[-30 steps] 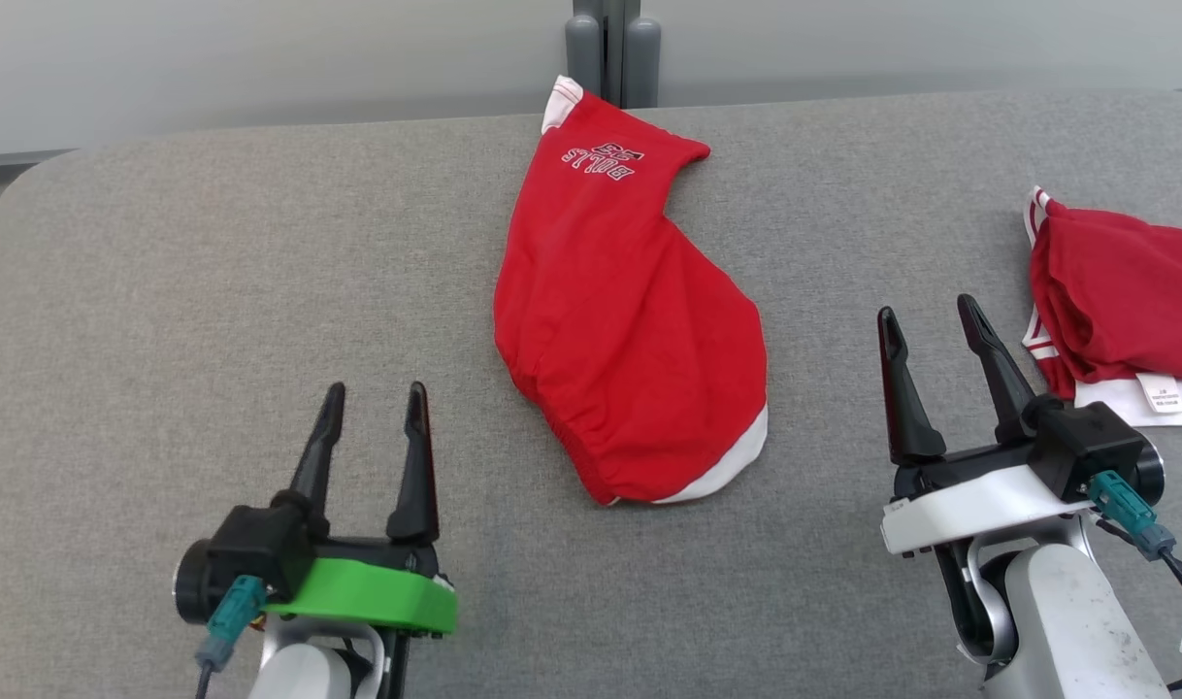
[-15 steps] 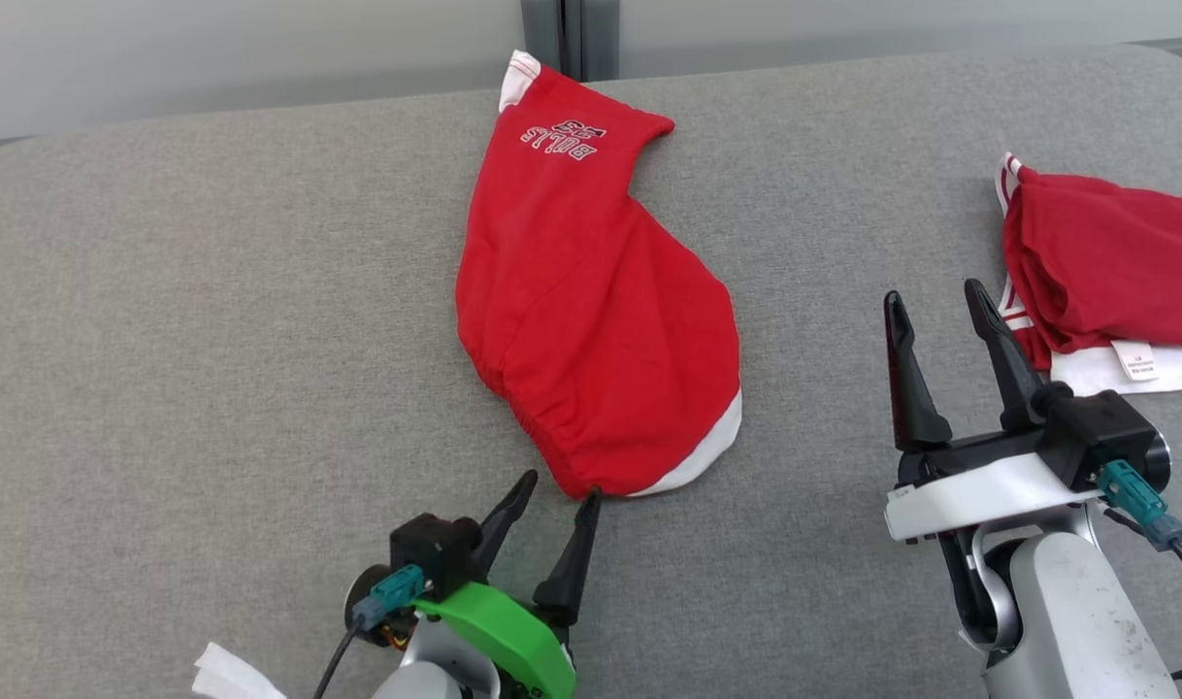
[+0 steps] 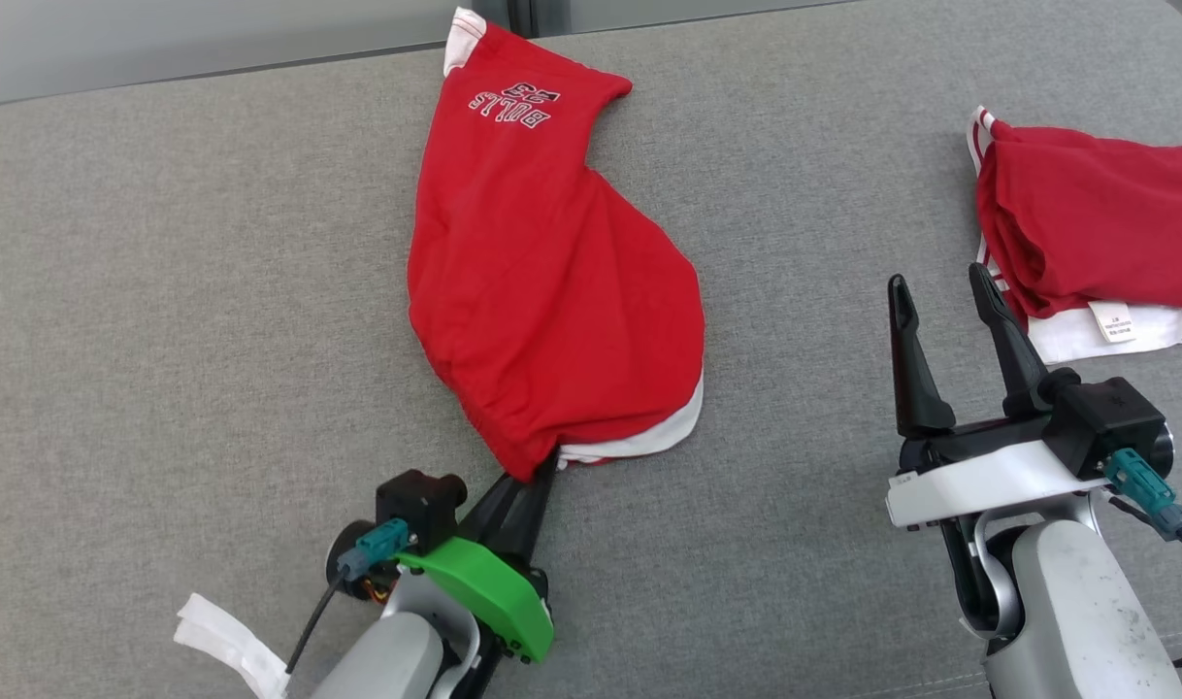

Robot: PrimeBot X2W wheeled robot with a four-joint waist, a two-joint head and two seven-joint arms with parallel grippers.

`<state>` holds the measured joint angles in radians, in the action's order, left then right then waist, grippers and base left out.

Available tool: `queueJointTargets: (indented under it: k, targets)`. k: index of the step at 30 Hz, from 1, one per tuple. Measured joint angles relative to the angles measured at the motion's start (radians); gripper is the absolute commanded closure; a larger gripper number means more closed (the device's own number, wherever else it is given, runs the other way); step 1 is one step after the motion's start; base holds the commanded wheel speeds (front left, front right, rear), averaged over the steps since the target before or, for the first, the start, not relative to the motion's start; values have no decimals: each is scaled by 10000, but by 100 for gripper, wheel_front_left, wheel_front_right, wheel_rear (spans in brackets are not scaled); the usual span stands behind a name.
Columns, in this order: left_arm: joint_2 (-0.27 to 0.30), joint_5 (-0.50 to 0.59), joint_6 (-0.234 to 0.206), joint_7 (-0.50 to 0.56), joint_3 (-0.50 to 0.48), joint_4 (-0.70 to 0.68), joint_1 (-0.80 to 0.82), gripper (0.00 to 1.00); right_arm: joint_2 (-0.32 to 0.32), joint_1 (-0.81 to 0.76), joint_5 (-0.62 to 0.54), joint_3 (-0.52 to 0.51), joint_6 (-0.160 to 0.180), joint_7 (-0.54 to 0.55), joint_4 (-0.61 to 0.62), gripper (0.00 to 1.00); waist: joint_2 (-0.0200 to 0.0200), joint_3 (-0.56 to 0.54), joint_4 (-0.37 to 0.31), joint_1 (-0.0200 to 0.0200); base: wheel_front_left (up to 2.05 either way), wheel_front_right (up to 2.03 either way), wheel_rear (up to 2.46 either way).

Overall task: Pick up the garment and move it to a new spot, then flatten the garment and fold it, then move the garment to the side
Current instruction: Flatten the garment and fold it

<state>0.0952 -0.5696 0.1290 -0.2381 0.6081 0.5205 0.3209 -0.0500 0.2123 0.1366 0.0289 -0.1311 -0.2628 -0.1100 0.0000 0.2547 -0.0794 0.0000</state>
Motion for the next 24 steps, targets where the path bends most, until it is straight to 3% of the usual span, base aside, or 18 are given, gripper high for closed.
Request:
queueJointTargets:
  k: [5,14,22,23,24]
  targets:
    - [263,326,-161,-196,-506,-274,299,100,0,-7,0,-35,0,0,-54,0,0,-140,32,0,0,0,0]
    - [1233,1906,-1137,-242,-2351,-2140,469,100,2,-35,-2,178,0,0,-244,0,0,-436,428,0,0,0,0]
    - [1680,2905,-2165,-182,-2408,-462,334,100,4,-14,0,305,0,0,-355,0,0,-488,669,0,0,0,0]
    - [1641,2901,-2222,-142,-2399,-173,337,81,4,-10,0,313,0,0,-378,0,0,-485,684,0,0,0,0]
    - [1616,2901,-2276,-102,-2389,88,337,55,4,-7,2,332,0,0,-397,0,0,-488,690,0,0,0,0]
